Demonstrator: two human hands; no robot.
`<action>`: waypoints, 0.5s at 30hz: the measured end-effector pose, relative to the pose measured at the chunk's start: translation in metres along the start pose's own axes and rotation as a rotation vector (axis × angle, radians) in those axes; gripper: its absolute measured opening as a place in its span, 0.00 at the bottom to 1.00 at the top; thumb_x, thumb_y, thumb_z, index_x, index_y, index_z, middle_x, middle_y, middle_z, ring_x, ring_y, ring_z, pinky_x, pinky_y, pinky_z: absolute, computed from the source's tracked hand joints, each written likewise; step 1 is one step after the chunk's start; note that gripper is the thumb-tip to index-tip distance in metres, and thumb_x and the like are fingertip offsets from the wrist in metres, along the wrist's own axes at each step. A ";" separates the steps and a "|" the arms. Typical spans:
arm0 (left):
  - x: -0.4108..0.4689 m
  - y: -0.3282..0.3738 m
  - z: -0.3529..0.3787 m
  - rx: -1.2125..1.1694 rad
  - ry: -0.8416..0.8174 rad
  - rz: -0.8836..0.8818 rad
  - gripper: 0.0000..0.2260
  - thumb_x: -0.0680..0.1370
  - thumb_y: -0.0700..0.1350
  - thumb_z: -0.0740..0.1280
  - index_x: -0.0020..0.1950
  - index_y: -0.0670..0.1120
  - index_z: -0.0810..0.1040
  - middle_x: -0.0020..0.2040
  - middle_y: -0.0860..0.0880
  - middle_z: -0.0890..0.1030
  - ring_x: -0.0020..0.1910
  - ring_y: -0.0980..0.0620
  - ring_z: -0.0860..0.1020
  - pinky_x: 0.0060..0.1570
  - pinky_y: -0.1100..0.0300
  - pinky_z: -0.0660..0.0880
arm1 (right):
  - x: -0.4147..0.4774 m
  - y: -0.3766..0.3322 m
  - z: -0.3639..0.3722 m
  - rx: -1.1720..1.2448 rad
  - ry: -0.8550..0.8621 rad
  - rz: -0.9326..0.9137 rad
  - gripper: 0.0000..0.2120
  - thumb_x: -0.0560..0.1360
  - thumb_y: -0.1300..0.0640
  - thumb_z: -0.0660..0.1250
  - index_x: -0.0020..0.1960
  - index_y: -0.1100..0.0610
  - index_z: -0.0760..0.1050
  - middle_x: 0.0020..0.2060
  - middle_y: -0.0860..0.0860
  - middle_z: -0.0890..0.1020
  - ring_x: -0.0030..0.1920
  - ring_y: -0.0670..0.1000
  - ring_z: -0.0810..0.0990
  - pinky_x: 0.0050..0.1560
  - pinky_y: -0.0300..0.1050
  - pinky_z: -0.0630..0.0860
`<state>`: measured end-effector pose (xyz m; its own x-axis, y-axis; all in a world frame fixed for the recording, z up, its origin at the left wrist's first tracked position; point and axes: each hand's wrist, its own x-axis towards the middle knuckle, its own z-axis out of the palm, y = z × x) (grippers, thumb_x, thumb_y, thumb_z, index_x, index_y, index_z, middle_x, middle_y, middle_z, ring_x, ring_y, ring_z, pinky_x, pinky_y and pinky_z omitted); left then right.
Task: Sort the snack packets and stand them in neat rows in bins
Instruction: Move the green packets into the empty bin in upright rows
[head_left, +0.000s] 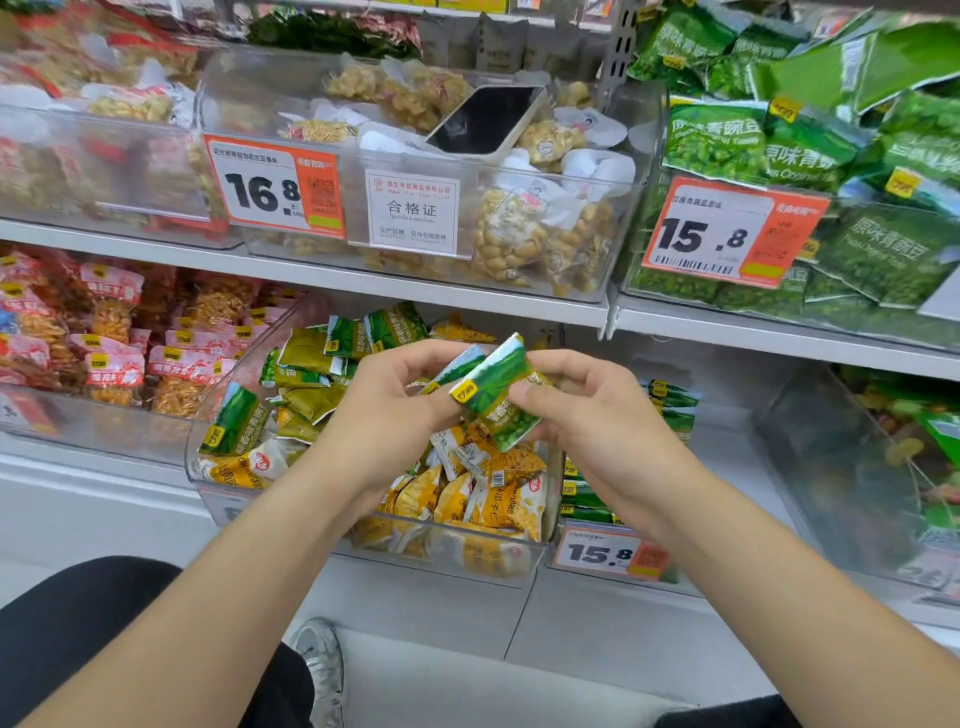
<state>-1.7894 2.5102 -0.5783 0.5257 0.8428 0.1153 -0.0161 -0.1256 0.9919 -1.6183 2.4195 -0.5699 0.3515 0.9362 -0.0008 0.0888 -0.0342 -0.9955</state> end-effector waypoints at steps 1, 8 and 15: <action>-0.001 0.002 0.001 -0.057 -0.020 -0.039 0.14 0.81 0.35 0.70 0.62 0.49 0.86 0.57 0.51 0.87 0.57 0.49 0.86 0.54 0.56 0.83 | -0.001 0.000 -0.001 -0.006 -0.001 -0.006 0.10 0.79 0.64 0.73 0.59 0.56 0.83 0.54 0.56 0.87 0.57 0.62 0.85 0.56 0.59 0.83; -0.007 0.011 0.007 -0.106 -0.200 -0.007 0.13 0.83 0.40 0.67 0.63 0.50 0.85 0.59 0.51 0.87 0.61 0.52 0.83 0.60 0.53 0.79 | -0.011 -0.005 -0.015 -0.274 0.013 -0.139 0.09 0.73 0.60 0.80 0.49 0.49 0.84 0.43 0.47 0.85 0.44 0.60 0.88 0.53 0.57 0.85; -0.006 0.007 0.014 0.188 -0.177 0.232 0.19 0.74 0.39 0.80 0.63 0.52 0.84 0.58 0.57 0.86 0.61 0.56 0.83 0.62 0.57 0.80 | -0.019 -0.007 -0.036 -0.267 -0.043 -0.122 0.25 0.72 0.62 0.81 0.63 0.49 0.74 0.60 0.52 0.84 0.45 0.55 0.90 0.55 0.61 0.84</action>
<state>-1.7807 2.4964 -0.5731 0.6663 0.6787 0.3091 -0.0042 -0.4110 0.9116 -1.5919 2.3897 -0.5594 0.2835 0.9529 0.1079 0.3718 -0.0055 -0.9283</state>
